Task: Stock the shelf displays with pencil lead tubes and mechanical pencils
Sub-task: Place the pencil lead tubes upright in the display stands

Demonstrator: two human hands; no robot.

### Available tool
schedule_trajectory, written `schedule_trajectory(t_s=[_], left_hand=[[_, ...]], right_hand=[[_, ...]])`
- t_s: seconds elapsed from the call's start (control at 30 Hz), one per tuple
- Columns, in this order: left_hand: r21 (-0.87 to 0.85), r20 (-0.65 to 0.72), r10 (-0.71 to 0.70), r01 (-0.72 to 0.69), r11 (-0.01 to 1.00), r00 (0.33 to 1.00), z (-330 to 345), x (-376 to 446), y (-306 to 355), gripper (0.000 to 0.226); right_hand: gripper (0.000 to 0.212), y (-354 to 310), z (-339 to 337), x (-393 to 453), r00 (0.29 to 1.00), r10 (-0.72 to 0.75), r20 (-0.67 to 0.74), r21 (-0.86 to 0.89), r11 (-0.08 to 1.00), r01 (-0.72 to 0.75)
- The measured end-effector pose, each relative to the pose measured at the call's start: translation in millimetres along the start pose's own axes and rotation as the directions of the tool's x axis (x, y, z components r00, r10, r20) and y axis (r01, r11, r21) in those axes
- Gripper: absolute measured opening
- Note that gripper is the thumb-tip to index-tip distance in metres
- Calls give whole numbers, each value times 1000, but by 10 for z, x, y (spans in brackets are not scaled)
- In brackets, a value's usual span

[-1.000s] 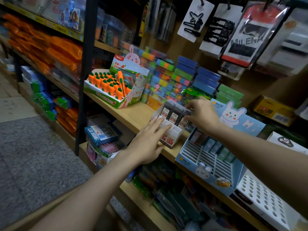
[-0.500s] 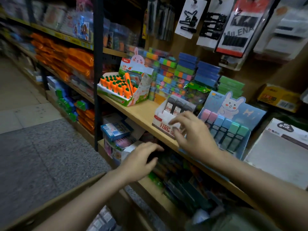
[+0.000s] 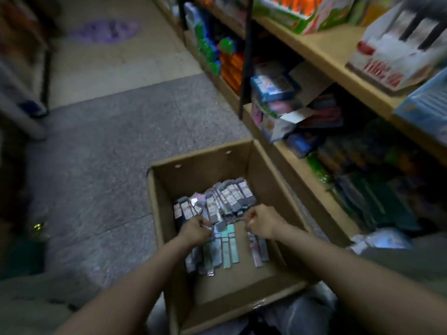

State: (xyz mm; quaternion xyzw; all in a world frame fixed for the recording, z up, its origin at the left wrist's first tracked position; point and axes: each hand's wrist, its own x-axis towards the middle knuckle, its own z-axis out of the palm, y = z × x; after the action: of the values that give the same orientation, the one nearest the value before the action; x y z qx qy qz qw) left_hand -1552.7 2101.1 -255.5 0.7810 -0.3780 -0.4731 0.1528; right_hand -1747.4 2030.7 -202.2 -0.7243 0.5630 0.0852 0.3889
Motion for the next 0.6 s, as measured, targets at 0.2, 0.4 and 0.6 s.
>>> schedule_trajectory(t_s=[0.2, 0.4, 0.6], left_hand=[[-149, -188, -267, 241, 959, 945, 571, 166, -326, 48], [-214, -405, -391, 331, 919, 826, 791, 227, -343, 51], [-319, -488, -383, 248, 915, 785, 849, 339, -400, 39]], right_hand=[[41, 330, 661, 382, 993, 95, 68, 121, 987, -103], [70, 356, 1010, 710, 992, 112, 57, 118, 986, -118], [73, 399, 1204, 820, 999, 42, -19, 32, 999, -41]])
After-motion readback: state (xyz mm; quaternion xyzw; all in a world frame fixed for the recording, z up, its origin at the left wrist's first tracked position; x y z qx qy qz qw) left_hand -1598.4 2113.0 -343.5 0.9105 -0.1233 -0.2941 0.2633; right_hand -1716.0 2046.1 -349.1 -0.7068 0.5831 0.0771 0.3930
